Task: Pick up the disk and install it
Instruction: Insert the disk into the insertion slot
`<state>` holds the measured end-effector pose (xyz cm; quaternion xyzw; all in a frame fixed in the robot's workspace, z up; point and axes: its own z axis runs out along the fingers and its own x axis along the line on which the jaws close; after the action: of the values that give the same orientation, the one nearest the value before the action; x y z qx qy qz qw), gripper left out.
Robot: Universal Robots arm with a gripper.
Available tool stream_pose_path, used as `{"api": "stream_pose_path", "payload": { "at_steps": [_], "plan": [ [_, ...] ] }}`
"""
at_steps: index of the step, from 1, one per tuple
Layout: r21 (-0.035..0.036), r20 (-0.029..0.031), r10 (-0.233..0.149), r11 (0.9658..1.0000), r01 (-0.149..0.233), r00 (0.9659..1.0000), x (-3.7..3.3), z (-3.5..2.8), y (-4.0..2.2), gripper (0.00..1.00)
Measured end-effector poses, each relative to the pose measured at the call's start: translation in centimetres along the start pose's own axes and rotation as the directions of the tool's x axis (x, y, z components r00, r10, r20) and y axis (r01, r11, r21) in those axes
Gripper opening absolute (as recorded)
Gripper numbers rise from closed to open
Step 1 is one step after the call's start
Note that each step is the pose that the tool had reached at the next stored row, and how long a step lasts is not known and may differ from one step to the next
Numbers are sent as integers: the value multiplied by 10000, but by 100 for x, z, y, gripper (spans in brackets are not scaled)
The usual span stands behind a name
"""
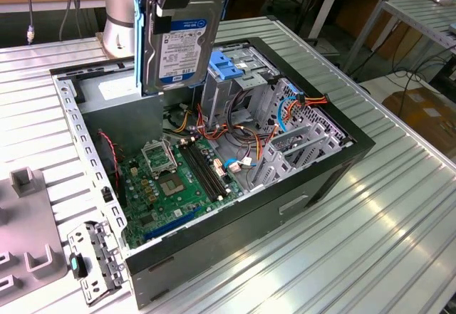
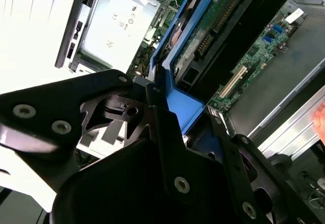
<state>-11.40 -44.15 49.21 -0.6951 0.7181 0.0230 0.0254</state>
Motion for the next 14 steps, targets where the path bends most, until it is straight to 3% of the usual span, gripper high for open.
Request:
{"api": "stream_pose_path", "payload": {
  "at_steps": [8, 14],
  "plan": [
    [0, -6, 0, 10000, 0, 10000, 7, 1, -21, 37],
    [0, -7, 0, 10000, 0, 10000, 143, -8, -26, 37]
  ]
}}
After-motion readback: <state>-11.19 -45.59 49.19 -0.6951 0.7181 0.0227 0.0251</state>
